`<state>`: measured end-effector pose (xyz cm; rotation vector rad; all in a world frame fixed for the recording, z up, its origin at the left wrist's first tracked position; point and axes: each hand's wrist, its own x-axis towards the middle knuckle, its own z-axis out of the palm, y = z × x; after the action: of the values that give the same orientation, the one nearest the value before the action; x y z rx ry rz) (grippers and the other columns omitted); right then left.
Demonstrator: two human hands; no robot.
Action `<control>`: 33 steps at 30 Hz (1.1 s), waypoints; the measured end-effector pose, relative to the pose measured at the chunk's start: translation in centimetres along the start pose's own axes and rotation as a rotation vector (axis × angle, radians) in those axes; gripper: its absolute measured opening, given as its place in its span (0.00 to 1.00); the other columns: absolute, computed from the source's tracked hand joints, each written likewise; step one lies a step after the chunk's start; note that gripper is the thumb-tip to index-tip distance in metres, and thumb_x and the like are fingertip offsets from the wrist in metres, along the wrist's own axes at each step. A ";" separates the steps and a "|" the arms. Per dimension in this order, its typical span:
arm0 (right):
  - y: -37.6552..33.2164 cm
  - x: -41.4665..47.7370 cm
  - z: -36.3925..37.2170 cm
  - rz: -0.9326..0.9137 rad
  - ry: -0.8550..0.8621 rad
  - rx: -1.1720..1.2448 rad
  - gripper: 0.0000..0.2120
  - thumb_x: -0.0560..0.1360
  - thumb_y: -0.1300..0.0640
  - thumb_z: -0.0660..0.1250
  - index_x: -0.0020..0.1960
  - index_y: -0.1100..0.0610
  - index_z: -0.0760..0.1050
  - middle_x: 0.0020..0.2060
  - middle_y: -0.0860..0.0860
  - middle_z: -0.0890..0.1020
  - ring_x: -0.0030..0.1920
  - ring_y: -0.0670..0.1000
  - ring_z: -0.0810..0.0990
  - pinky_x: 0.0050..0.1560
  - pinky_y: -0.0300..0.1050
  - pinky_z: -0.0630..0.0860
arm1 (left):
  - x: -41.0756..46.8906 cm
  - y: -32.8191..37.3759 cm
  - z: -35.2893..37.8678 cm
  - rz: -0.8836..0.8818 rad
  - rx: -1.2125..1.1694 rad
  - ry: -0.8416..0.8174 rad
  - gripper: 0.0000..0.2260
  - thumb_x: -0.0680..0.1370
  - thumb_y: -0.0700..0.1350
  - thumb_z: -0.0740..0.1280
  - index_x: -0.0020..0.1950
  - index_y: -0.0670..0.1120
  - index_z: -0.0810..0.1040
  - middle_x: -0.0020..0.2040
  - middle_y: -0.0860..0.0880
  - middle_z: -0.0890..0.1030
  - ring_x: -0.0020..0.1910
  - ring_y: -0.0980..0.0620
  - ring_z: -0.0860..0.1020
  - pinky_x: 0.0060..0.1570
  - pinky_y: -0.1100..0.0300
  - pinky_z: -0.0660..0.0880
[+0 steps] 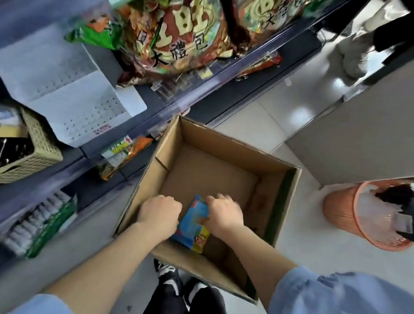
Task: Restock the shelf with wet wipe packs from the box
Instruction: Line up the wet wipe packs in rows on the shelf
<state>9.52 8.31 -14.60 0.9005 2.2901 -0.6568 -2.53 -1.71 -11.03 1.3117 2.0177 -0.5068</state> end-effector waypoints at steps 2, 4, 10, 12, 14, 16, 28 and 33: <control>-0.3 1.4 1.2 0.013 -0.005 0.012 0.27 0.74 0.45 0.68 0.69 0.54 0.66 0.62 0.55 0.74 0.63 0.58 0.71 0.60 0.52 0.69 | 0.6 -0.3 0.6 -0.009 0.003 -0.009 0.12 0.79 0.47 0.64 0.61 0.48 0.76 0.57 0.48 0.77 0.60 0.47 0.74 0.51 0.53 0.73; -0.5 2.3 2.2 0.029 -0.018 0.026 0.28 0.74 0.46 0.68 0.70 0.54 0.65 0.62 0.55 0.74 0.62 0.58 0.72 0.60 0.52 0.69 | 1.2 -0.5 1.1 -0.012 0.009 -0.013 0.12 0.79 0.47 0.64 0.62 0.48 0.76 0.58 0.48 0.77 0.60 0.46 0.74 0.51 0.53 0.73; -1.2 3.7 3.8 0.073 0.010 -0.027 0.28 0.73 0.44 0.68 0.69 0.53 0.65 0.59 0.56 0.75 0.59 0.58 0.74 0.53 0.49 0.71 | 1.8 -0.5 1.8 -0.010 0.025 -0.009 0.11 0.79 0.45 0.64 0.60 0.46 0.76 0.58 0.46 0.77 0.60 0.45 0.74 0.51 0.53 0.73; -1.1 3.9 3.5 0.089 -0.017 -0.026 0.27 0.72 0.43 0.69 0.66 0.53 0.68 0.58 0.55 0.75 0.59 0.57 0.73 0.51 0.48 0.71 | 1.8 -0.6 1.7 -0.008 0.022 -0.011 0.10 0.79 0.46 0.64 0.60 0.46 0.76 0.58 0.46 0.77 0.59 0.45 0.74 0.50 0.53 0.73; -0.9 3.9 2.8 0.076 -0.064 0.037 0.22 0.72 0.44 0.69 0.62 0.52 0.73 0.56 0.54 0.77 0.58 0.56 0.75 0.49 0.48 0.73 | 1.5 -0.7 1.6 -0.005 0.029 -0.007 0.10 0.79 0.45 0.65 0.59 0.46 0.77 0.57 0.45 0.77 0.59 0.44 0.74 0.50 0.53 0.73; -0.6 3.7 1.8 0.041 -0.091 0.115 0.14 0.73 0.47 0.69 0.55 0.52 0.77 0.53 0.52 0.80 0.55 0.55 0.78 0.45 0.46 0.74 | 1.1 -0.8 1.4 -0.009 0.032 0.000 0.09 0.79 0.44 0.65 0.59 0.46 0.77 0.57 0.46 0.77 0.59 0.45 0.74 0.50 0.53 0.73; -3.1 -4.2 -10.5 -0.310 0.091 0.121 0.12 0.72 0.49 0.70 0.54 0.49 0.76 0.50 0.49 0.81 0.51 0.53 0.78 0.44 0.43 0.69 | -6.5 -1.5 -6.1 -0.169 -0.077 0.153 0.08 0.77 0.43 0.68 0.55 0.45 0.76 0.54 0.47 0.76 0.57 0.44 0.75 0.47 0.51 0.74; -6.4 -8.3 -17.3 -0.446 0.195 0.093 0.10 0.74 0.49 0.69 0.54 0.48 0.75 0.48 0.48 0.81 0.47 0.51 0.78 0.43 0.45 0.75 | -12.4 -3.7 -11.2 -0.258 -0.115 0.283 0.07 0.78 0.43 0.66 0.54 0.43 0.76 0.54 0.45 0.77 0.56 0.44 0.77 0.45 0.51 0.73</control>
<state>4.01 11.29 4.61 0.5088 2.6858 -0.9027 -6.18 -4.14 5.50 1.1103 2.4308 -0.3268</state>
